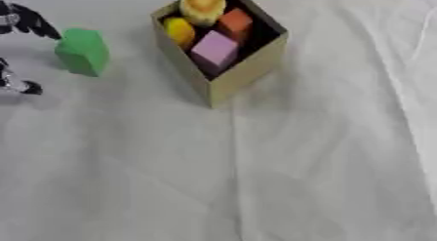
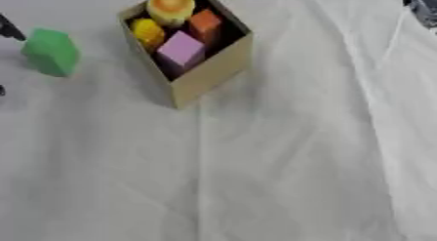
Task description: Pick up objects on the table and place them in the box.
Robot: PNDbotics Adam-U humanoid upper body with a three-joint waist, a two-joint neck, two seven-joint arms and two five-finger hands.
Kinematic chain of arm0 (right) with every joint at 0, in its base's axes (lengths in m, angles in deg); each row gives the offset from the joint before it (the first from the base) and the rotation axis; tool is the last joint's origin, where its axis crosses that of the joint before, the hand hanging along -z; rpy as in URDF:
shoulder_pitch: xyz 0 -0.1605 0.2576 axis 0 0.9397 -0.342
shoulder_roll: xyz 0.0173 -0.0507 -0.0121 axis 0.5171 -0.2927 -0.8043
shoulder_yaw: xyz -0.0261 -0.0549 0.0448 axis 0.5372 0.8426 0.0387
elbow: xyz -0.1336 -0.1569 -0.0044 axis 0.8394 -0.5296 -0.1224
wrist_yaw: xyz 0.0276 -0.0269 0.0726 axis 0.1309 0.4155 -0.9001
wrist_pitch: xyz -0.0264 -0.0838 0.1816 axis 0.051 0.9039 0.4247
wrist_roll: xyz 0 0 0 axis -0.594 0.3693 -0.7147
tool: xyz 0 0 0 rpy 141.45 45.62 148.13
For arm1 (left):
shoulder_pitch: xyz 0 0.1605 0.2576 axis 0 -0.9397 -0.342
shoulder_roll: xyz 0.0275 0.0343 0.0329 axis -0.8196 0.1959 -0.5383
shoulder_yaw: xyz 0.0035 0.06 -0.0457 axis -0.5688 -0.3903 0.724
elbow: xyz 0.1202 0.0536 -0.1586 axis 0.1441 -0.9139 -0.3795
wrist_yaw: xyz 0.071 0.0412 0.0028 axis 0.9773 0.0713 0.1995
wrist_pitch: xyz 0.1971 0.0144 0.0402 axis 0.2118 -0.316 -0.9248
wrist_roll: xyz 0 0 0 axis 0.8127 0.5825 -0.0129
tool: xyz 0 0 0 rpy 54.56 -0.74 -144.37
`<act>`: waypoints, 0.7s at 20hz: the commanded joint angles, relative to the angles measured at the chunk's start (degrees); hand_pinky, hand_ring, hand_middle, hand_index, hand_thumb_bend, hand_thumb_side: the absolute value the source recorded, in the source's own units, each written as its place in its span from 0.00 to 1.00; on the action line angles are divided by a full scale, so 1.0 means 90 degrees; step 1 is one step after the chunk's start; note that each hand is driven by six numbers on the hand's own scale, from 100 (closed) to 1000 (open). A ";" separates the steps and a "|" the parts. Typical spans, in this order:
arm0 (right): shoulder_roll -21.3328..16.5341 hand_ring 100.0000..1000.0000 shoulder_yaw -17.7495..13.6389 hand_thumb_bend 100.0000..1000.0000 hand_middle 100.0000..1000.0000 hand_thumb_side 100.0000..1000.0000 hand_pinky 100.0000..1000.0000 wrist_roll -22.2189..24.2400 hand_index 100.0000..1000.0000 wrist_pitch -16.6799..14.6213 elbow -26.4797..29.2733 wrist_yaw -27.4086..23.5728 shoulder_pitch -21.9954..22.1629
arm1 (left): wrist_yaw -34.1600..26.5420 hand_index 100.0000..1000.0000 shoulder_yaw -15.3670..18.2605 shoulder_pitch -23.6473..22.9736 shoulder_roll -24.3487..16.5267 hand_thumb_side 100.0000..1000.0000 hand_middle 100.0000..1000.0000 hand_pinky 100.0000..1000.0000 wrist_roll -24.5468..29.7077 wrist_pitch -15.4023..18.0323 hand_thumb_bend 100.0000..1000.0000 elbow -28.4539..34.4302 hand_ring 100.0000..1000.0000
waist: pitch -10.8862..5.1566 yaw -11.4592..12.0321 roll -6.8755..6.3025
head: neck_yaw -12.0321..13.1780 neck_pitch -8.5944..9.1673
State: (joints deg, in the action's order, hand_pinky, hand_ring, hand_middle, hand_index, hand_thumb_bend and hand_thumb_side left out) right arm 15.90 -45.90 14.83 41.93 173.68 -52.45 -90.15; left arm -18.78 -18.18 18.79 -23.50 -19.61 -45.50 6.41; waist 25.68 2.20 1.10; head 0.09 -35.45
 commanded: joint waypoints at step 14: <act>-0.0107 0.79 -0.0090 0.00 0.64 0.63 0.88 -0.0052 0.86 0.0002 0.0018 -0.0015 -0.0139 | 0.0873 0.79 0.0068 0.0607 0.0398 0.00 0.66 0.83 -0.0269 0.0327 0.48 -0.0749 0.79 | 0.0018 -0.0067 -0.0071 | 0.0158 0.0240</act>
State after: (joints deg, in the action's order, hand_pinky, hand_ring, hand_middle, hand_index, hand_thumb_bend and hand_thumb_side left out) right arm 16.17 -45.90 14.60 41.99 173.63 -52.45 -90.62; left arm -11.40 -17.76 23.68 -19.44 -22.26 -42.86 0.01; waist 26.94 1.72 0.42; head 1.24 -34.14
